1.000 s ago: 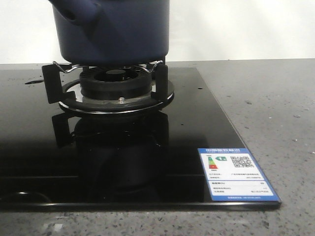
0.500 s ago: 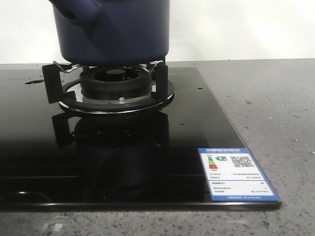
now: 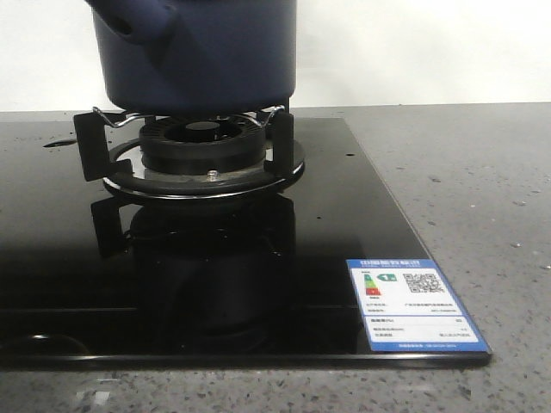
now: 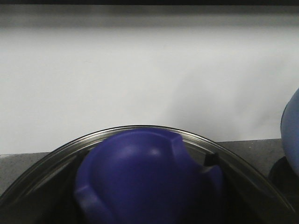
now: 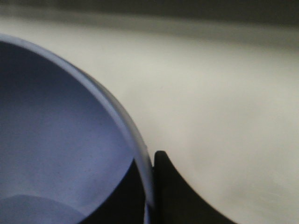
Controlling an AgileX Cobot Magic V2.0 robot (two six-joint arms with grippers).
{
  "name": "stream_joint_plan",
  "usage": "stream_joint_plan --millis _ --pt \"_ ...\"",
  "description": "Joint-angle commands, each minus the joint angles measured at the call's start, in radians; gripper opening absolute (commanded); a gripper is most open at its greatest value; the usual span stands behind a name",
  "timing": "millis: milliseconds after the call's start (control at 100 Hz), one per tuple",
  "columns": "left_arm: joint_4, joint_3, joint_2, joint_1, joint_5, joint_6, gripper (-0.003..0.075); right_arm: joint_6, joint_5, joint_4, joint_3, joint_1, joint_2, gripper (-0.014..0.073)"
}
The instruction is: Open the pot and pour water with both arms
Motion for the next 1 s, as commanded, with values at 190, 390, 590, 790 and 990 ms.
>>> stream_joint_plan --millis 190,390,590,790,990 --pt "-0.021 -0.039 -0.025 0.002 -0.099 -0.003 0.0336 -0.004 -0.29 -0.028 0.045 0.002 -0.066 -0.0043" --pt "-0.021 -0.039 -0.025 0.002 -0.099 -0.003 0.0336 -0.004 -0.292 -0.028 0.046 0.002 -0.066 -0.0043" --pt "-0.028 -0.039 -0.025 0.002 -0.099 -0.003 0.0336 -0.004 -0.46 -0.033 0.101 0.002 -0.066 -0.0043" --pt "-0.037 -0.039 -0.025 0.002 -0.093 -0.003 0.0336 -0.004 -0.722 -0.095 0.216 0.014 -0.066 -0.0043" --pt "-0.047 -0.039 -0.025 0.002 -0.091 -0.003 0.0336 -0.004 -0.834 -0.139 0.238 0.031 -0.066 -0.0043"
